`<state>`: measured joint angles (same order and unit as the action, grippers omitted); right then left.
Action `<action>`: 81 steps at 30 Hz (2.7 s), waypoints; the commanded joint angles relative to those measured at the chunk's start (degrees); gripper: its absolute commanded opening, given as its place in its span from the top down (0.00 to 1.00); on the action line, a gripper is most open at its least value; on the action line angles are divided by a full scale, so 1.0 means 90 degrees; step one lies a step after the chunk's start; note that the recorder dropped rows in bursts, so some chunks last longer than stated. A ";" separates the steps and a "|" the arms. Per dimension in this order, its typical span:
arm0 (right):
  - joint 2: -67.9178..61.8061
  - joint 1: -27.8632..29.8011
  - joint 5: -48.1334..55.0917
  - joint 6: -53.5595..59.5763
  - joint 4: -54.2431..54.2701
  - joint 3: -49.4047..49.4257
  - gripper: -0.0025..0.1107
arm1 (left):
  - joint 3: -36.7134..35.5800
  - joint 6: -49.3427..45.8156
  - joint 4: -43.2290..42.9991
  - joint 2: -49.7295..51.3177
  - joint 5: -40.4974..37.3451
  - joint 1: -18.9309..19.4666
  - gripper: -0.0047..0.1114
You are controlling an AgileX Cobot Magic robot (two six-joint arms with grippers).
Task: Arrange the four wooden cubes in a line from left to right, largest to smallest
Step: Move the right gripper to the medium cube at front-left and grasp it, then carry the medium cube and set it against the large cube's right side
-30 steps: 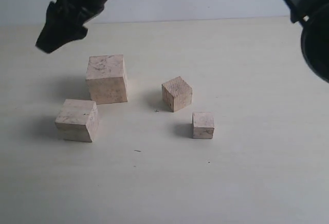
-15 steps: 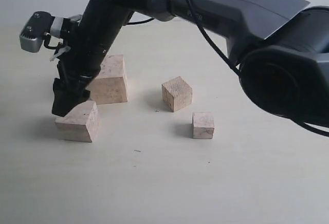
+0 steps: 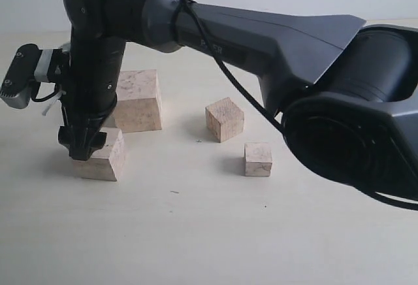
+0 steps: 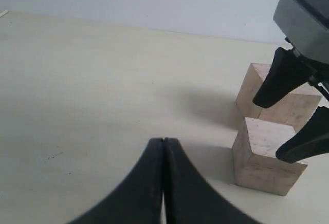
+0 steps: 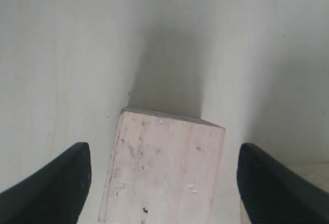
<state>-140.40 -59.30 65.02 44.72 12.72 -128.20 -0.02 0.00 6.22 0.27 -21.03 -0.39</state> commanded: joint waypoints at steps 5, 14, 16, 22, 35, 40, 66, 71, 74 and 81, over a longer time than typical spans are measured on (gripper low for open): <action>-0.0097 0.0173 -0.0240 -0.0209 0.0243 -0.0002 0.32 | 0.0002 0.0000 0.0004 -0.0031 0.0035 -0.0030 0.96; -0.0345 0.0233 -0.0158 -0.0424 0.0587 -0.0002 0.32 | 0.0002 0.0000 0.0004 -0.0031 0.0035 -0.0030 0.96; -0.0432 0.0222 -0.0083 -0.0437 0.0587 -0.0002 0.32 | 0.0002 0.0000 0.0004 -0.0031 0.0035 -0.0030 0.96; -0.0498 0.0222 -0.0055 -0.0480 0.0573 -0.0002 0.34 | 0.0002 0.0000 0.0004 -0.0031 0.0035 -0.0030 0.96; 0.0936 0.0420 0.0363 -0.0817 0.0404 -0.0002 0.98 | 0.0002 0.0000 0.0004 -0.0031 0.0035 -0.0030 0.96; 0.1536 0.1202 0.0549 -0.0346 0.0404 -0.0002 0.98 | 0.0002 0.0000 0.0004 -0.0031 0.0035 -0.0030 0.96; -0.0431 0.3118 0.0267 0.3910 0.2261 -0.0002 0.98 | 0.0002 0.0000 0.0004 -0.0031 0.0035 -0.0030 0.96; -0.0579 0.3106 0.0324 0.4075 0.2597 -0.0002 0.98 | 0.0002 0.0000 0.0004 -0.0031 0.0035 -0.0030 0.96; -0.0613 0.3106 0.0469 0.4076 0.2653 -0.0002 0.98 | 0.0002 0.0000 0.0004 -0.0031 0.0035 -0.0030 0.96; -0.0620 0.3106 0.0549 0.4076 0.2711 -0.0002 0.98 | 0.0002 0.0000 0.0004 -0.0031 0.0035 -0.0030 0.96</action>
<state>-146.00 -31.55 69.42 80.77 36.01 -128.20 -0.02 0.00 6.22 0.27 -21.03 -0.39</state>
